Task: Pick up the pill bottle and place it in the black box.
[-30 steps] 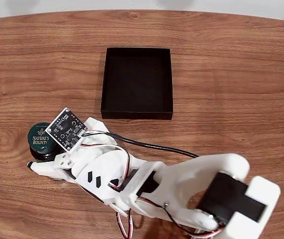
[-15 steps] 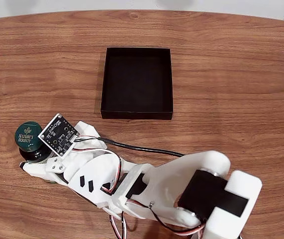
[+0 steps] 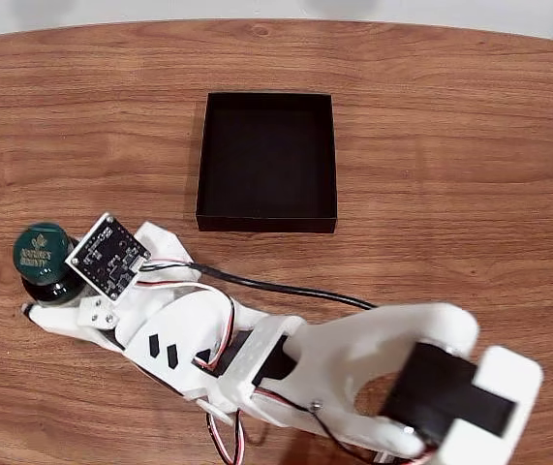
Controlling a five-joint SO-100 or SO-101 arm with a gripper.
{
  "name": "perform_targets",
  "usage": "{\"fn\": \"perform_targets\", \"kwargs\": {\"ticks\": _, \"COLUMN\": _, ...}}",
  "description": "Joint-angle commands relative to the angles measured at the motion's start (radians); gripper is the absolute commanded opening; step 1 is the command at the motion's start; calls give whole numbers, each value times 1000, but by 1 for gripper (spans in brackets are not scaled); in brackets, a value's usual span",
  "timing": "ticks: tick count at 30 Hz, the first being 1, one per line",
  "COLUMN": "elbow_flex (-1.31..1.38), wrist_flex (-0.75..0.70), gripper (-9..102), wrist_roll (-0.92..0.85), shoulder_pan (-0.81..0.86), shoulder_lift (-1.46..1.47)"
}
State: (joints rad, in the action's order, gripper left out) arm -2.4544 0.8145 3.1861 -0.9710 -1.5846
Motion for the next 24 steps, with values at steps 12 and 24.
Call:
{"fn": "perform_targets", "kwargs": {"ticks": 12, "elbow_flex": 11, "wrist_flex": -8, "gripper": 8, "wrist_roll": 35, "shoulder_pan": 336, "shoulder_lift": -362}}
{"fn": "perform_targets", "kwargs": {"ticks": 24, "elbow_flex": 15, "wrist_flex": 84, "gripper": 8, "wrist_roll": 0, "shoulder_pan": 647, "shoulder_lift": -267}}
